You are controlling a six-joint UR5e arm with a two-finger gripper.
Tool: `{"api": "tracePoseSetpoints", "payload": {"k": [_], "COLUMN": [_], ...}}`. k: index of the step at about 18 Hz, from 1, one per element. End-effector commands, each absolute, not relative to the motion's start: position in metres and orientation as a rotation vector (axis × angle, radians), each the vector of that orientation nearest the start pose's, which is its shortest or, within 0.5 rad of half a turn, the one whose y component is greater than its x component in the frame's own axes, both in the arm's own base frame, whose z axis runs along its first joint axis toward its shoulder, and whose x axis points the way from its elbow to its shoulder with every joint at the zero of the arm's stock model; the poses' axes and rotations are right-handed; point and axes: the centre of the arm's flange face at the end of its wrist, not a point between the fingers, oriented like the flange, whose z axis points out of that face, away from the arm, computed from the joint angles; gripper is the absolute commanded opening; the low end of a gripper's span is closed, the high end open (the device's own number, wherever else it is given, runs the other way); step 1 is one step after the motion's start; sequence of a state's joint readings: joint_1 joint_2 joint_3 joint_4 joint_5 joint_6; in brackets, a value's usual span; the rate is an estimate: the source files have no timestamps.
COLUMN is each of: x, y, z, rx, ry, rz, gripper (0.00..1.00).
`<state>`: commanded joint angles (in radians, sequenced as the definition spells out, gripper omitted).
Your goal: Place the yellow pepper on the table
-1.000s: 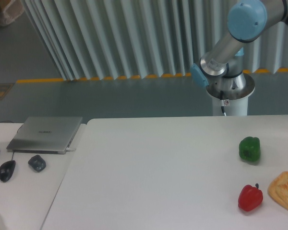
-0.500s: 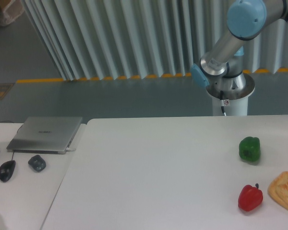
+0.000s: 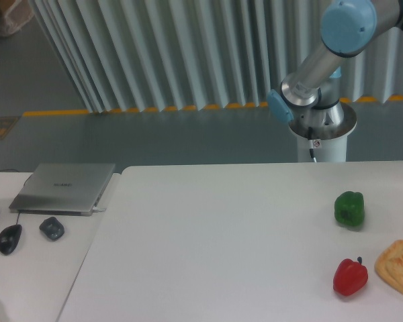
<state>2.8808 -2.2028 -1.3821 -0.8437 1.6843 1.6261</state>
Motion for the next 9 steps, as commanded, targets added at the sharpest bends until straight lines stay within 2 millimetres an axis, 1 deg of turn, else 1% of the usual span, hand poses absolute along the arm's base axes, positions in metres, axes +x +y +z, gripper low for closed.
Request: {"api": "tracePoseSetpoints", "payload": {"k": [1, 2, 3, 4, 6, 8, 9], "x": [-0.672, -0.672, -0.672, -0.673, -0.674, -0.670, -0.669], "y": [0.306, 0.305, 0.305, 0.305, 0.305, 0.306, 0.307], "z": [0.268, 0.267, 0.269, 0.269, 0.277, 0.280, 0.285], "rx": [-3.155, -3.156, -3.155, -3.155, -3.152, -3.160, -3.157], "ry": [0.474, 0.472, 0.474, 0.477, 0.465, 0.444, 0.444], "rz": [0.467, 0.465, 0.467, 0.467, 0.484, 0.451, 0.453], "gripper": [0.61, 0.49, 0.40, 0.38, 0.38, 0.37, 0.38]}}
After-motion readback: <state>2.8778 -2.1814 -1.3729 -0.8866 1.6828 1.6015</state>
